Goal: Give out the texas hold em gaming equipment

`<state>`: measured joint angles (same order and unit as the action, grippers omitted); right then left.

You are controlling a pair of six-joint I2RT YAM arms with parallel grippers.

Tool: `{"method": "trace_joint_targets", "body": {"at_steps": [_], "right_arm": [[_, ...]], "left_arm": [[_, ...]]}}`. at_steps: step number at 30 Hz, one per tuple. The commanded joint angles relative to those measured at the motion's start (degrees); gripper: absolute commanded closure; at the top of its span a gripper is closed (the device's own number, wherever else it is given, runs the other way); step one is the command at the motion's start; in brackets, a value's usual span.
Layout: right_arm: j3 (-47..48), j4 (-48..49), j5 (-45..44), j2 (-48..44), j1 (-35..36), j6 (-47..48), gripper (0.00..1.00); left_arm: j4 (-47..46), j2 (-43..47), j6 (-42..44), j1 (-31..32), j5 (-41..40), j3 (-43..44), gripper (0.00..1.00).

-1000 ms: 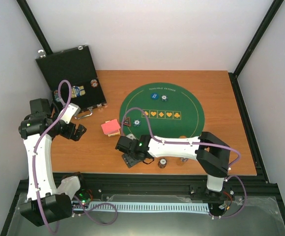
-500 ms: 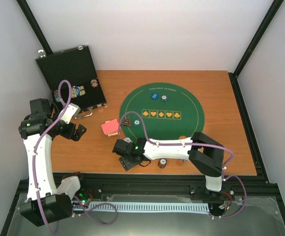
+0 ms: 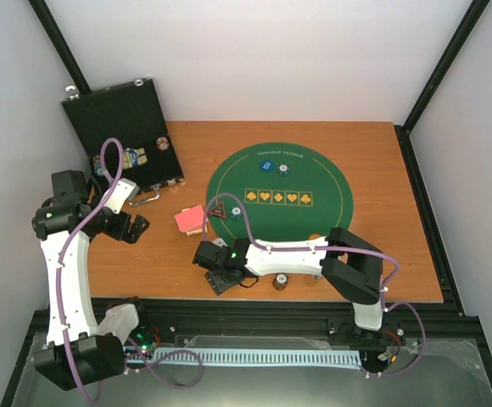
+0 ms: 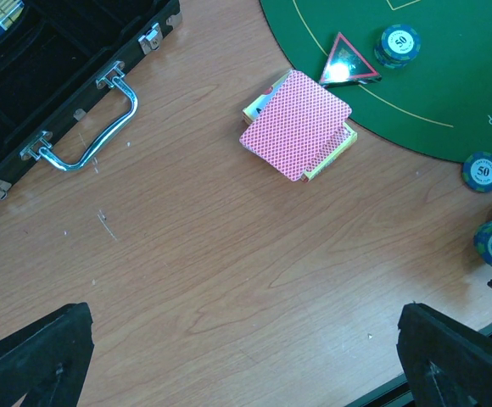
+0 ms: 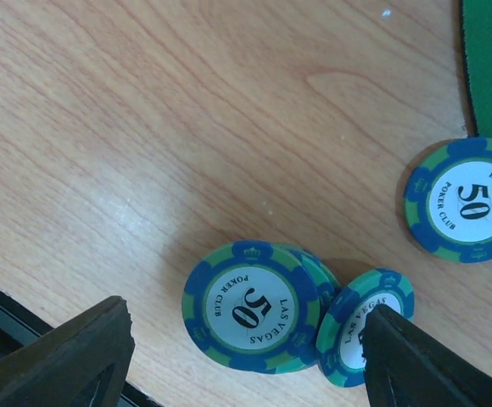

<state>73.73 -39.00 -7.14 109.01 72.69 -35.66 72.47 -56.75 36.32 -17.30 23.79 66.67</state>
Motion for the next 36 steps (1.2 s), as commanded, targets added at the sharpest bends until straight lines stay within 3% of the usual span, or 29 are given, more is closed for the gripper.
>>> {"method": "trace_joint_targets", "body": {"at_steps": [1, 16, 36], "right_arm": [[2.47, -0.71, -2.09, 0.25, 0.52, -0.11, 0.26], [8.04, -2.57, -3.00, 6.59, 2.01, 1.48, 0.27], [9.97, -4.94, -5.44, 4.13, 1.19, 3.04, 0.27]], "left_arm": [[0.58, 0.67, 0.38, -0.10, 0.79, 0.30, 0.00], [0.66, 1.20, 0.29, -0.10, 0.47, 0.50, 0.00], [0.31, 1.95, 0.71, -0.11, -0.24, -0.48, 0.00]]}}
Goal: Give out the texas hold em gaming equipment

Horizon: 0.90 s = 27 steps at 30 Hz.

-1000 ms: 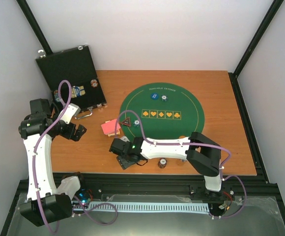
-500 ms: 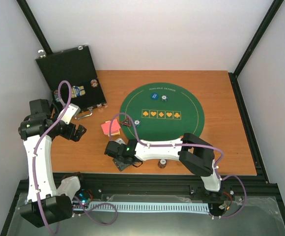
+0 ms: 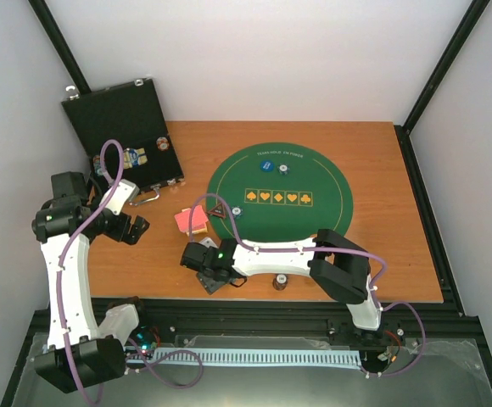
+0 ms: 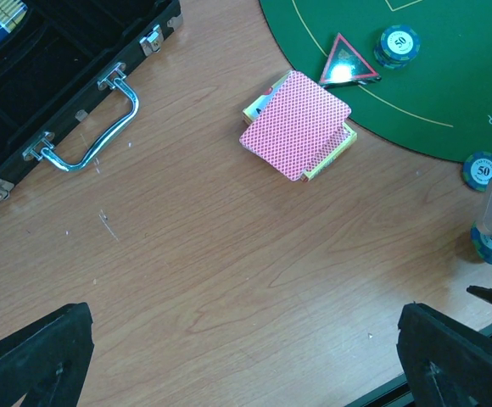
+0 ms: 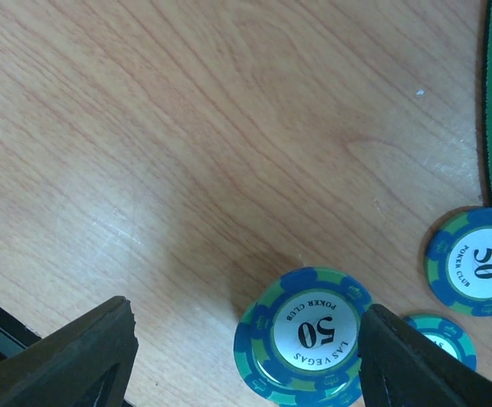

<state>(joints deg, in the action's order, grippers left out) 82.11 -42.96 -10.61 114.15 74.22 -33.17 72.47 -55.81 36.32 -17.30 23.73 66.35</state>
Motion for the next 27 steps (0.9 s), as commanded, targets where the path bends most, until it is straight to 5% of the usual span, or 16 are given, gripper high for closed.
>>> {"method": "trace_joint_targets", "body": {"at_steps": [1, 27], "right_arm": [[1.69, -1.11, -2.00, -0.90, -0.50, 0.64, 0.27], [-5.96, 2.74, 0.33, -1.87, -1.79, -1.18, 0.32]], "left_arm": [[0.25, 1.10, 0.72, -0.10, -0.29, -0.16, 0.00], [0.29, 0.97, 1.39, -0.15, -0.96, 0.30, 0.00]]}}
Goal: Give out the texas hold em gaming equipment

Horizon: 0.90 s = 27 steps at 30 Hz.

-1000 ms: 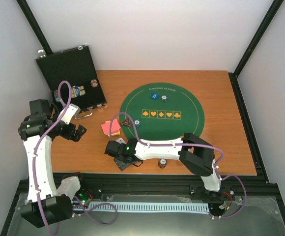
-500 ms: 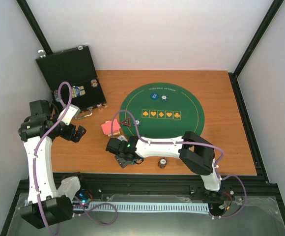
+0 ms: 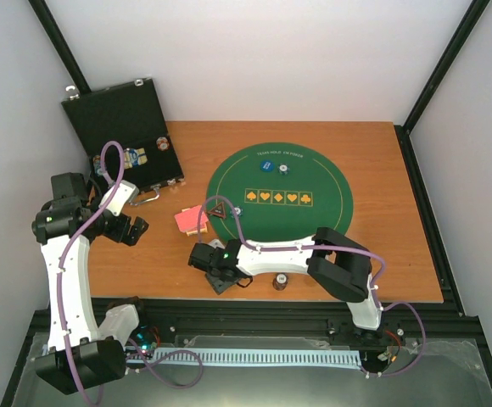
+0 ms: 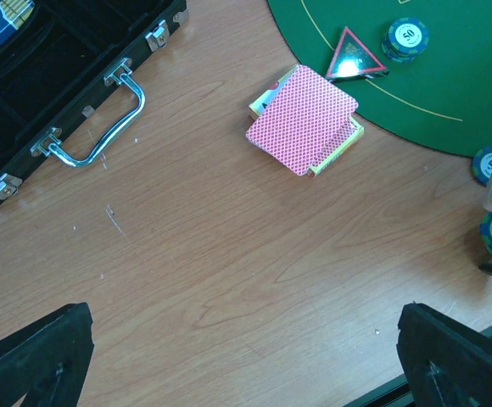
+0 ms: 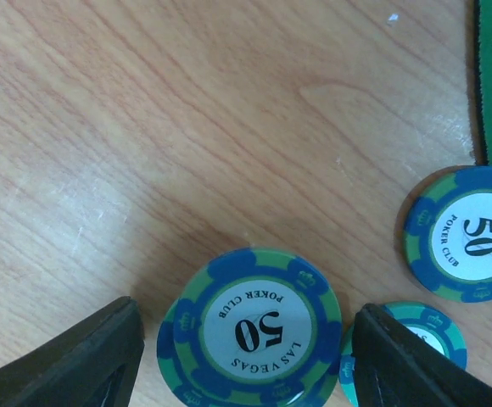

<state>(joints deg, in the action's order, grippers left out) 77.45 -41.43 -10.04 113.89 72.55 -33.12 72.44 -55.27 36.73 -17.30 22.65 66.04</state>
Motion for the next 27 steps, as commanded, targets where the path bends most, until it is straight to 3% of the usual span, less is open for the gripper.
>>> {"method": "trace_joint_targets", "body": {"at_steps": [1, 17, 27], "right_arm": [[-1.45, 1.30, -0.24, -1.70, -0.13, -1.23, 0.33], [0.52, 0.40, -0.84, -1.74, -0.14, -0.76, 0.55], [2.51, -1.38, -1.81, -2.87, -0.13, -0.41, 0.62]], "left_arm": [[0.29, 0.51, 0.97, -0.11, 0.05, 0.46, 0.00], [0.38, 0.58, 0.92, -0.11, 0.41, -0.01, 0.00], [0.55, 0.67, 0.97, -0.10, 0.72, -0.39, 0.00]]}}
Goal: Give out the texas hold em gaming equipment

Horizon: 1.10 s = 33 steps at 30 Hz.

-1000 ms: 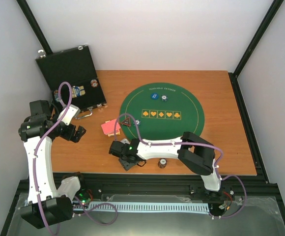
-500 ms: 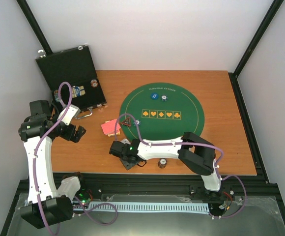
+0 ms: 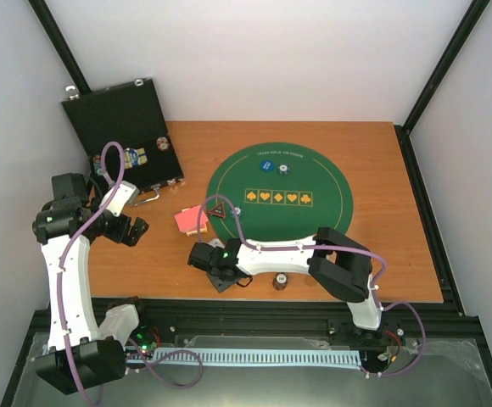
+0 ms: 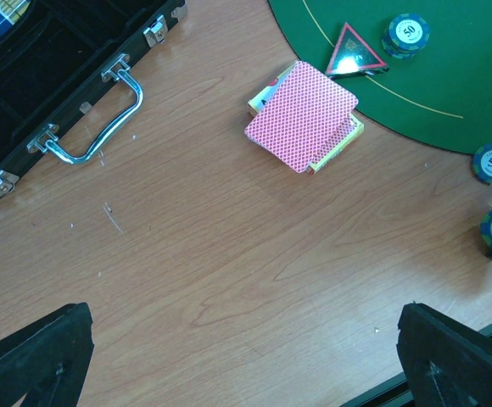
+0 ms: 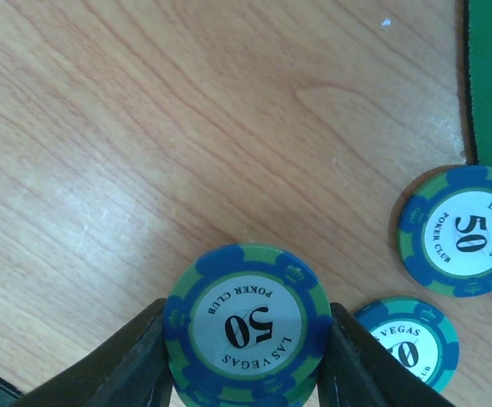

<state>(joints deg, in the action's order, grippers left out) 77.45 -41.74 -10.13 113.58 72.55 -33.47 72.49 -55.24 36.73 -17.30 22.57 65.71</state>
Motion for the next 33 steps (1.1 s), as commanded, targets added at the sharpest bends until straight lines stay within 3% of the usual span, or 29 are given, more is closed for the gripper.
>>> {"method": "trace_joint_targets", "body": {"at_steps": [1, 14, 24, 33], "right_arm": [[2.71, -1.29, -1.80, -2.84, -0.18, -0.04, 0.62], [1.57, -4.67, -3.97, -8.91, -2.90, 1.06, 0.64], [-12.33, -2.64, -2.21, -23.66, -23.91, 5.33, 0.63], [-22.16, 1.91, -0.20, -27.07, -33.37, 5.85, 0.63]], "left_arm": [[0.50, 0.68, 0.97, -0.10, 0.84, -0.05, 0.00], [0.79, 0.57, 0.72, -0.11, 1.45, 0.69, 0.00], [0.81, 0.79, 0.89, -0.10, 1.14, 0.69, 0.00], [0.62, 0.27, 0.80, -0.15, 1.11, 1.15, 0.00]]}}
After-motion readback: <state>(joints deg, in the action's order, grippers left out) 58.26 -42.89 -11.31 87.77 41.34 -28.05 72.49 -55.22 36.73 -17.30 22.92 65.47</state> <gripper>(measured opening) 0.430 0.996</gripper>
